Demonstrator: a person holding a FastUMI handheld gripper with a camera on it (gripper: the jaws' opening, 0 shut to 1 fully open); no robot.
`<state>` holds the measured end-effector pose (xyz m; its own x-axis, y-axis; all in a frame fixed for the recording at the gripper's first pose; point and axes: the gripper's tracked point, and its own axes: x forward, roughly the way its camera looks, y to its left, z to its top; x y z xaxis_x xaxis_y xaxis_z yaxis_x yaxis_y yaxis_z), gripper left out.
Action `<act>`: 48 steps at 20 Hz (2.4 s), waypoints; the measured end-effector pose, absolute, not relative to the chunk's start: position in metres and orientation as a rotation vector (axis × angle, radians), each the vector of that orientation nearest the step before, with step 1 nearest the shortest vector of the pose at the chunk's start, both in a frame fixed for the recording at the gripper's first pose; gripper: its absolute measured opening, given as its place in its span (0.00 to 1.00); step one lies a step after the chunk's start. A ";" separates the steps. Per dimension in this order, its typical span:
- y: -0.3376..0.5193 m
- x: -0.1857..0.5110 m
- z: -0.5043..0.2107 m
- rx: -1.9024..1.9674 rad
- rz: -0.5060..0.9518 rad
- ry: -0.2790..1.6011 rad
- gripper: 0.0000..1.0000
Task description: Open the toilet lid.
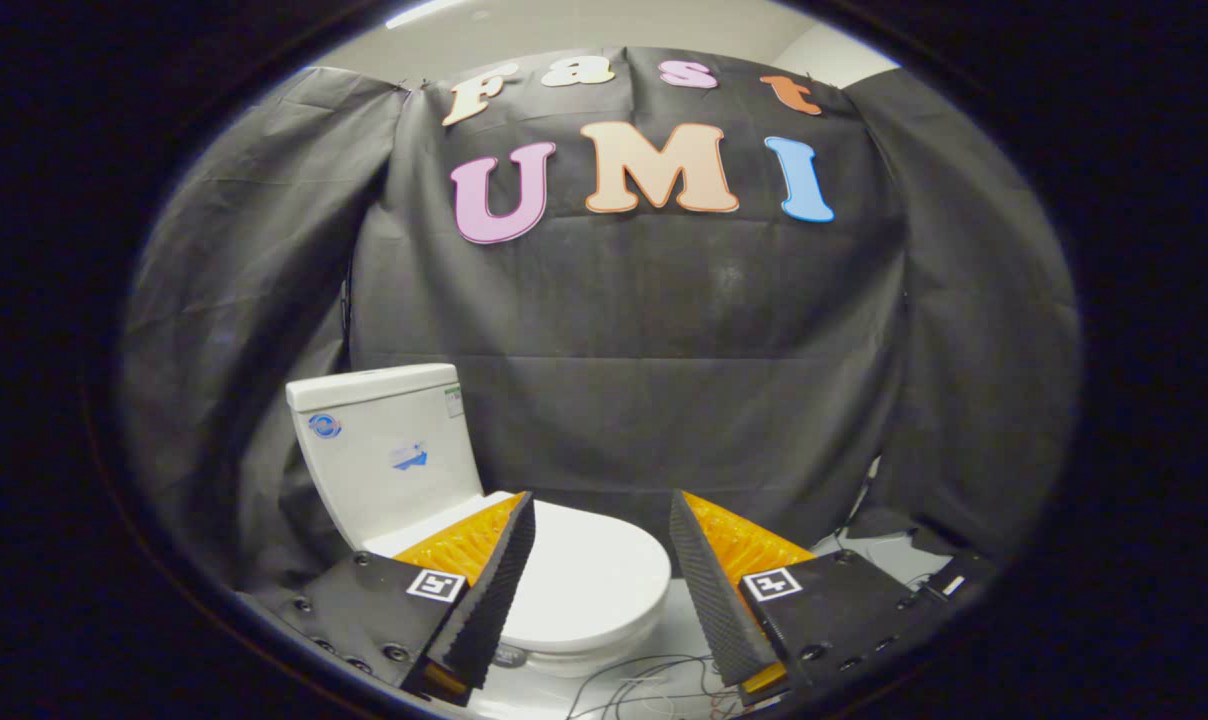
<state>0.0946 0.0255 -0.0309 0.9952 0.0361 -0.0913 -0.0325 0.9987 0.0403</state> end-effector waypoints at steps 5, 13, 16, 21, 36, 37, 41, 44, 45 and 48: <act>0.051 0.109 -0.030 0.132 -0.037 0.028 0.84; 0.050 0.088 -0.025 0.291 -0.313 -0.078 0.82; 0.053 0.081 -0.033 0.349 -0.384 -0.095 0.82; 0.059 0.078 -0.062 0.430 -0.481 -0.055 0.81; 0.117 0.077 -0.210 0.890 -0.658 0.158 0.72; 0.118 0.073 -0.220 0.911 -0.678 0.180 0.72; 0.118 0.050 -0.259 0.970 -0.797 0.248 0.72; 0.121 0.038 -0.285 1.032 -0.854 0.299 0.72; 0.121 0.039 -0.293 1.054 -0.857 0.310 0.72; 0.121 0.047 -0.312 1.140 -0.846 0.370 0.72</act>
